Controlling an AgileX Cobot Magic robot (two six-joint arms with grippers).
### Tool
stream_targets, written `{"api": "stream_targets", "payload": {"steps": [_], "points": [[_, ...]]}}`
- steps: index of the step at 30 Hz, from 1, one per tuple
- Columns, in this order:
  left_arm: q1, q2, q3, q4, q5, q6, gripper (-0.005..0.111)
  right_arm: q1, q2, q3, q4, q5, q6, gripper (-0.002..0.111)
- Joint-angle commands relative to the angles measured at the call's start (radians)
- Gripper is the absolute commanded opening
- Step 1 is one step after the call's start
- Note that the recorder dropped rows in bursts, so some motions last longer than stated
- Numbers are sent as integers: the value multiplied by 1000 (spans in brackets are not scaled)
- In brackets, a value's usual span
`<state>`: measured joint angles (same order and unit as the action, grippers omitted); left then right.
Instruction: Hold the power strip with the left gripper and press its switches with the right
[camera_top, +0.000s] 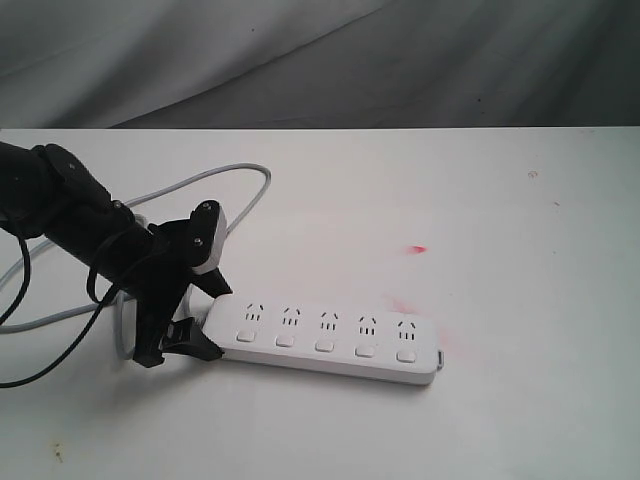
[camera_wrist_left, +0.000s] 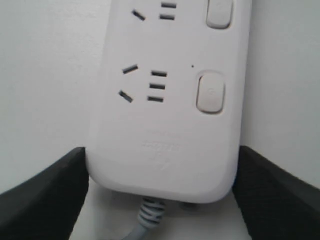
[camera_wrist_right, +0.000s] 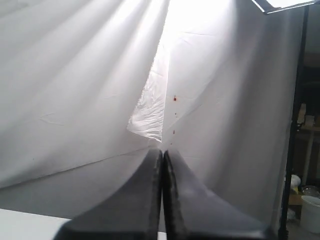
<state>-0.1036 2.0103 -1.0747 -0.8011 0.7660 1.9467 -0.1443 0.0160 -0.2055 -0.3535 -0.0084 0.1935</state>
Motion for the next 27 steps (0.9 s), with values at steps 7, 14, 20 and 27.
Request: {"api": "stream_targets", "payload": {"steps": [7, 14, 20, 27], "points": [[-5, 1, -2, -1, 18, -2, 59, -7, 5, -19, 97, -5, 94, 0], [-5, 1, -2, -1, 18, -2, 59, -5, 239, -247, 202, 327, 98, 0], [-5, 1, -2, -1, 18, -2, 59, -5, 549, -475, 698, 606, -542, 0], [-5, 1, -2, -1, 18, -2, 59, 109, 860, -602, 911, 757, -885, 0]]}}
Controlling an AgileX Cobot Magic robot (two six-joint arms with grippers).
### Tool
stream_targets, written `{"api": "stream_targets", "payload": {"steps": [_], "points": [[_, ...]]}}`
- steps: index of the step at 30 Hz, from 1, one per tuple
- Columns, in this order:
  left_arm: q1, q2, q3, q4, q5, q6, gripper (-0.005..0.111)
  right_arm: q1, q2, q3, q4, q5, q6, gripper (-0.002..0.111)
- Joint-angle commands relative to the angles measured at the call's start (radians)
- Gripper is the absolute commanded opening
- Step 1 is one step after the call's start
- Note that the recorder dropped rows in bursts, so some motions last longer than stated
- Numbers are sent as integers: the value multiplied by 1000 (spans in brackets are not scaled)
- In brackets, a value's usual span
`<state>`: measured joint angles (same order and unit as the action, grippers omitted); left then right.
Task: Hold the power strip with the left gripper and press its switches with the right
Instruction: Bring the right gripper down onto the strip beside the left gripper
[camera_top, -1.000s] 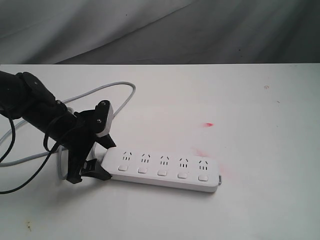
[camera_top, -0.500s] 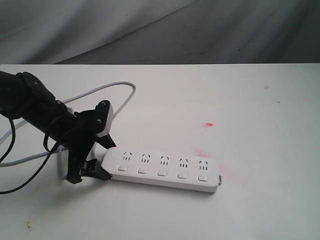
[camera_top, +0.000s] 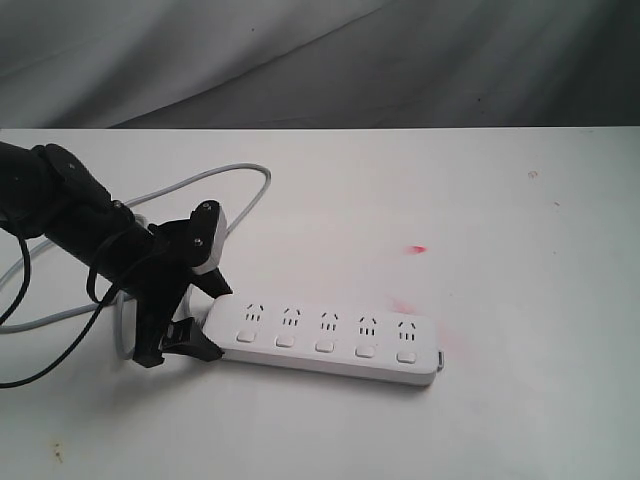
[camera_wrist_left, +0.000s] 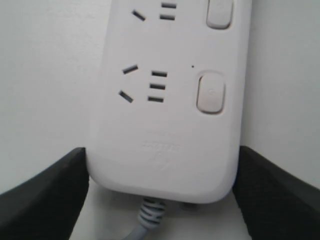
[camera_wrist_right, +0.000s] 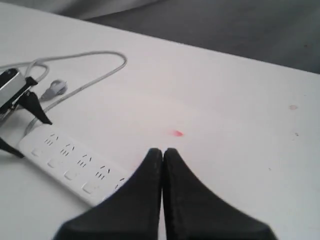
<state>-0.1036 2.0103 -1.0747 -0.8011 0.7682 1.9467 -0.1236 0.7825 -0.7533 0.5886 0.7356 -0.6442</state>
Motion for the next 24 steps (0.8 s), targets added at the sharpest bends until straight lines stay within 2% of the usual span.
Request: {"api": "stream_targets", "payload": {"steps": [1, 4, 8, 11, 16, 24], "points": [[-5, 1, -2, -1, 16, -2, 59, 111, 107, -64, -36, 13, -47, 0], [-5, 1, -2, -1, 16, -2, 59, 258, 205, -122, -97, -22, -43, 0], [-5, 1, -2, -1, 16, -2, 59, 366, 319, -171, -97, -95, -39, 0], [-5, 1, -2, -1, 16, -2, 59, 486, 457, -264, -104, -92, -29, 0], [-5, 1, -2, -1, 16, -2, 59, 588, 634, -417, -122, -20, -29, 0], [-5, 1, -2, -1, 16, -2, 59, 685, 833, -575, -134, -13, -72, 0]]}}
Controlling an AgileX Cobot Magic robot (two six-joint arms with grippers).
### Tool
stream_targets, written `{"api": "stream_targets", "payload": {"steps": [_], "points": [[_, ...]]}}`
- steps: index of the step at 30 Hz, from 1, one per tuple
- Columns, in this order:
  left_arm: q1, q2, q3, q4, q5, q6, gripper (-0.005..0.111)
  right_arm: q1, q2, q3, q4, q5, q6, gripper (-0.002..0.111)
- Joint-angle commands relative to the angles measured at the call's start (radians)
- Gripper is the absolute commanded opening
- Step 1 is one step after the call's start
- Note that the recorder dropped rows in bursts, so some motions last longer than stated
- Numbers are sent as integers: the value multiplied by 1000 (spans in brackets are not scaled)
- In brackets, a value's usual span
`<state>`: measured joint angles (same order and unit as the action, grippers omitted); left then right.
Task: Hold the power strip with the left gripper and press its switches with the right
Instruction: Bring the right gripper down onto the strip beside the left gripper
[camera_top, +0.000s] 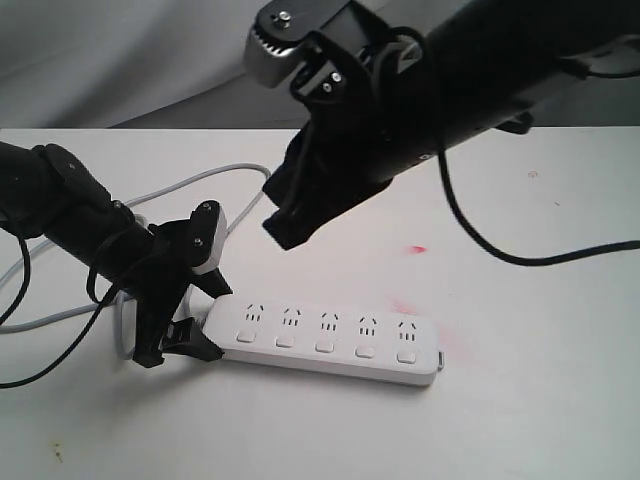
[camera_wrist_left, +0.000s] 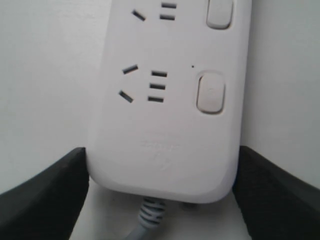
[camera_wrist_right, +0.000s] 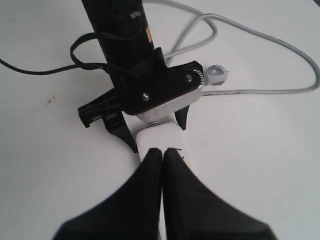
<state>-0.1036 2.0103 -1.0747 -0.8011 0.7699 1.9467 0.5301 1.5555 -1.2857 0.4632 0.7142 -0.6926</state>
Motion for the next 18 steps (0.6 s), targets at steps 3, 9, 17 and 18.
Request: {"api": "stream_targets", "payload": {"steps": [3, 9, 17, 18], "points": [[-5, 1, -2, -1, 15, -2, 59, 31, 106, -43, 0, 8, -41, 0], [-5, 1, -2, -1, 15, -2, 59, 31, 160, -38, 14, 6, -138, 0], [-5, 1, -2, -1, 15, -2, 59, 31, 161, 125, 227, -204, -413, 0], [-5, 1, -2, -1, 15, -2, 59, 31, 161, 139, 236, -222, -435, 0]]}}
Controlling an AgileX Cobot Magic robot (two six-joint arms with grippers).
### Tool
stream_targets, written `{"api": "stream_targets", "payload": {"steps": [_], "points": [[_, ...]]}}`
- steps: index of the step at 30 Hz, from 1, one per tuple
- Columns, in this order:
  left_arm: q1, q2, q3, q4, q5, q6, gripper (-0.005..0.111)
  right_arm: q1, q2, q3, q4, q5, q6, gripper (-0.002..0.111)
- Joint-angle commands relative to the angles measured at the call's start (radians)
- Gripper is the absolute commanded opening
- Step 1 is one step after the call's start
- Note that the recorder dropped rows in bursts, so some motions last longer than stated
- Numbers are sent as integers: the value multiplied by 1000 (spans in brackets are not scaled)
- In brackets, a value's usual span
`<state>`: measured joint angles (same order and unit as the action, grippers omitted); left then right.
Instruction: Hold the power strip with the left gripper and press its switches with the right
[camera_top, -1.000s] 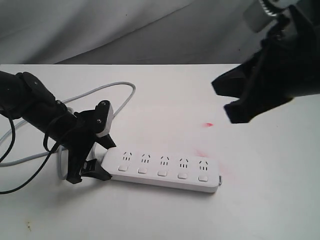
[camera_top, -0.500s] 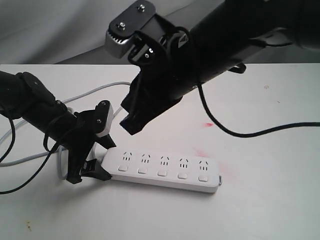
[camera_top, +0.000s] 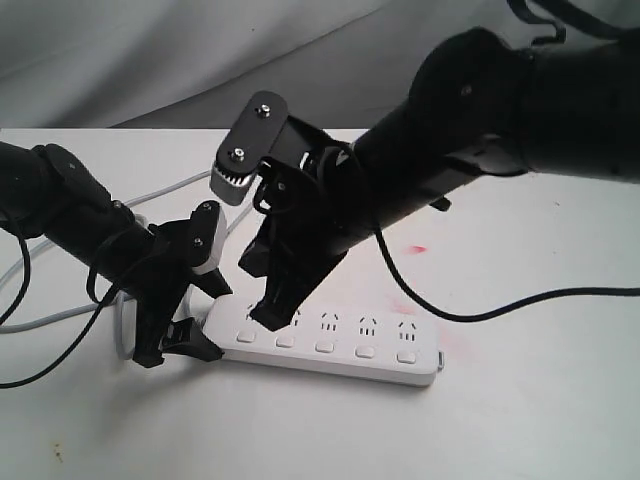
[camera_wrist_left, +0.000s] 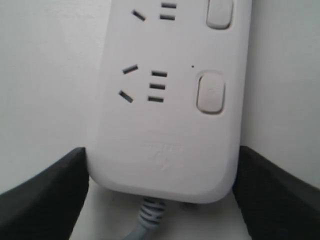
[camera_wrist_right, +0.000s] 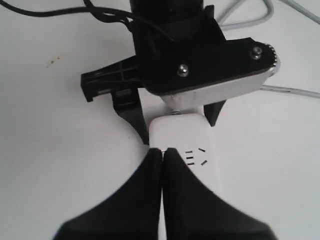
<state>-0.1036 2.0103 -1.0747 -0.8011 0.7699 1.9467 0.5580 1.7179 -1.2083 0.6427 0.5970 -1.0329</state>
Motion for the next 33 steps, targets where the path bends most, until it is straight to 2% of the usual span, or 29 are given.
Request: {"api": "stream_targets", "payload": {"steps": [1, 10, 13, 17, 22, 27, 33], "points": [[-5, 1, -2, -1, 15, -2, 59, 3, 0, 70, 69, -112, -118, 0], [-5, 1, -2, -1, 15, -2, 59, 3, 108, 94, 353, -194, -374, 0], [-5, 1, -2, -1, 15, -2, 59, 3, 140, 94, 382, -194, -427, 9], [-5, 1, -2, -1, 15, -2, 59, 3, 159, 94, 399, -200, -436, 30], [-5, 1, -2, -1, 15, -2, 59, 3, 162, 94, 397, -215, -452, 50], [-5, 1, -2, -1, 15, -2, 59, 3, 162, 94, 397, -229, -522, 55], [-5, 1, -2, -1, 15, -2, 59, 3, 186, 94, 397, -235, -632, 56]]}}
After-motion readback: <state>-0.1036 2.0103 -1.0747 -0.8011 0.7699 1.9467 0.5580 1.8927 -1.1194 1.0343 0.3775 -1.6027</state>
